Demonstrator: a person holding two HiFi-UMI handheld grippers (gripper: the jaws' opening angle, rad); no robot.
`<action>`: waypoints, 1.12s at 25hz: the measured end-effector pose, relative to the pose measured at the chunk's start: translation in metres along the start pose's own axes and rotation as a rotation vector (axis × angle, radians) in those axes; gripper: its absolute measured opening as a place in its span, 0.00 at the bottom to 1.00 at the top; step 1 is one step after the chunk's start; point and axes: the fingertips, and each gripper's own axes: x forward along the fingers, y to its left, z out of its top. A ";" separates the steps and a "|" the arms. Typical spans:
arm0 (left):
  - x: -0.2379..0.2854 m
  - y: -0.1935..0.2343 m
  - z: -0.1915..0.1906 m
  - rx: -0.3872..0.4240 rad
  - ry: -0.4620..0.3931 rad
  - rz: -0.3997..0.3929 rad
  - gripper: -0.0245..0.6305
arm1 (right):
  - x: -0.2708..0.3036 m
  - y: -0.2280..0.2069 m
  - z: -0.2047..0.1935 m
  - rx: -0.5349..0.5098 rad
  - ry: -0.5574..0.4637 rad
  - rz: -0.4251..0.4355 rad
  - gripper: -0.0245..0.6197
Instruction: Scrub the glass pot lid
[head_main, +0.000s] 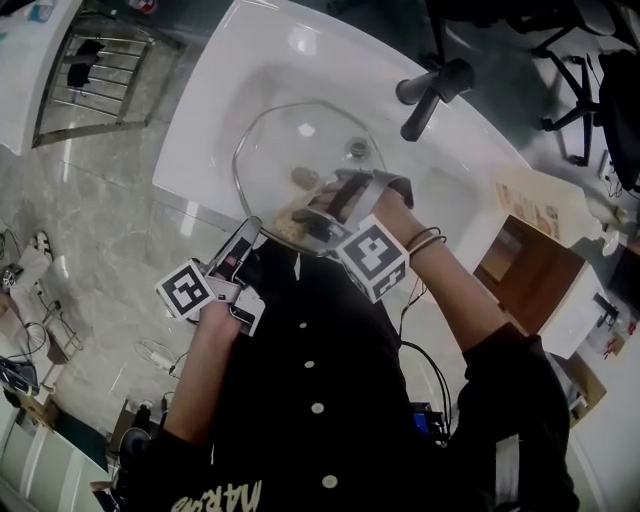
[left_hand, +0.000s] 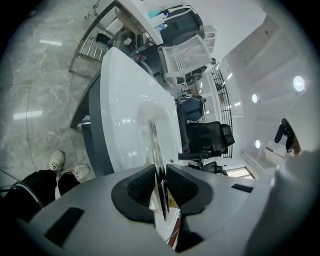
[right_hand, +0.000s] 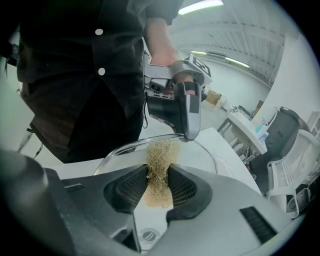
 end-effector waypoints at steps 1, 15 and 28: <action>0.000 0.000 0.000 -0.001 0.001 0.002 0.17 | -0.001 0.002 0.000 -0.001 0.000 0.007 0.25; -0.007 0.012 0.003 0.149 0.024 0.121 0.22 | -0.055 -0.018 -0.027 0.203 0.145 -0.305 0.25; -0.044 -0.057 0.045 0.814 -0.100 0.178 0.08 | -0.186 -0.021 -0.020 0.624 0.154 -0.835 0.25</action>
